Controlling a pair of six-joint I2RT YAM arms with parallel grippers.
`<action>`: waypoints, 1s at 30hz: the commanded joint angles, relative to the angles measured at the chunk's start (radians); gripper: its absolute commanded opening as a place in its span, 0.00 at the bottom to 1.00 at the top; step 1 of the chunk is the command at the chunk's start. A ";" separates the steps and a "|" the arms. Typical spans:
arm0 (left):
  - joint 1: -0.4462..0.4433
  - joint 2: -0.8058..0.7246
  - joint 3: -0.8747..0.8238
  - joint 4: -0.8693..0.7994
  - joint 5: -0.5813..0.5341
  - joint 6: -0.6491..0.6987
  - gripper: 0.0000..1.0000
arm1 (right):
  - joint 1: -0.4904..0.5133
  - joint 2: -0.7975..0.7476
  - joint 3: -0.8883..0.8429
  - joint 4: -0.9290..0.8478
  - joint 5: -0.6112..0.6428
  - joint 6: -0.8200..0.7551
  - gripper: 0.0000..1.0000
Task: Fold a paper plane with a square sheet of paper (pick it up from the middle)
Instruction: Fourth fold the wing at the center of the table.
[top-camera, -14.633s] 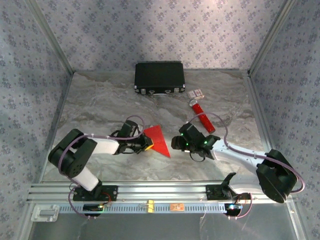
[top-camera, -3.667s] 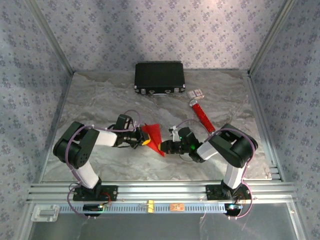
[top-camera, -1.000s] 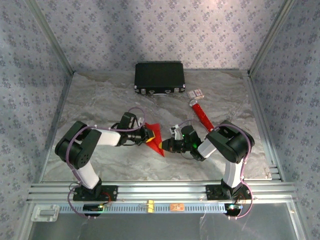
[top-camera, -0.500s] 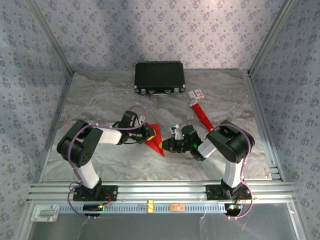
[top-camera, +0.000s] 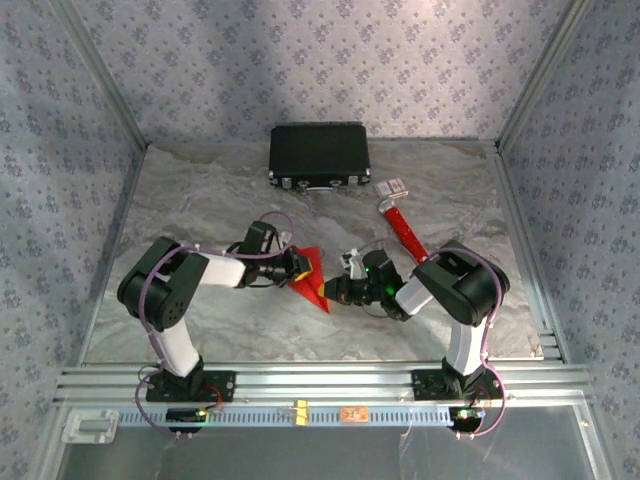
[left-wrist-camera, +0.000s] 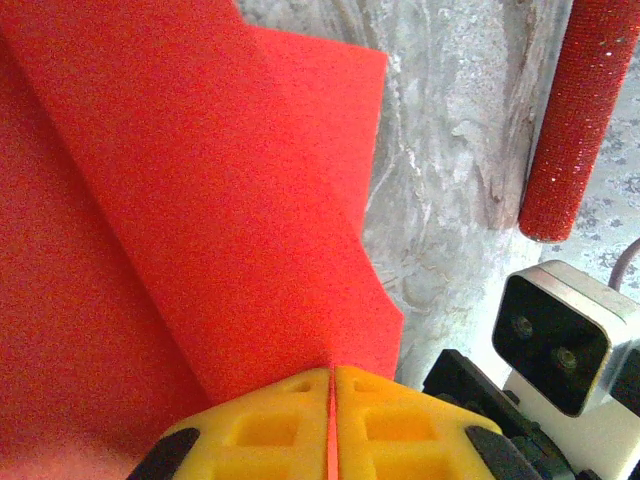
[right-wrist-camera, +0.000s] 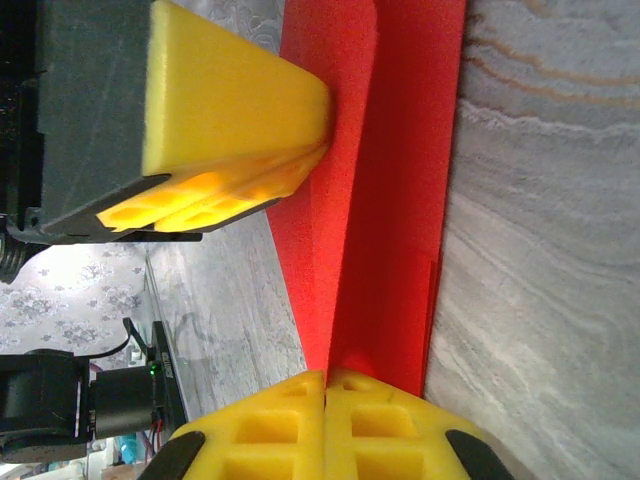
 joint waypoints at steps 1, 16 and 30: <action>-0.008 0.016 0.029 -0.026 -0.014 0.023 0.09 | -0.022 0.020 -0.005 -0.117 0.053 0.001 0.05; -0.010 0.043 0.057 -0.072 -0.019 0.050 0.09 | -0.027 0.022 0.004 -0.148 0.053 -0.002 0.05; -0.016 0.078 0.080 -0.130 -0.003 0.094 0.08 | -0.026 0.013 -0.007 -0.155 0.065 0.002 0.07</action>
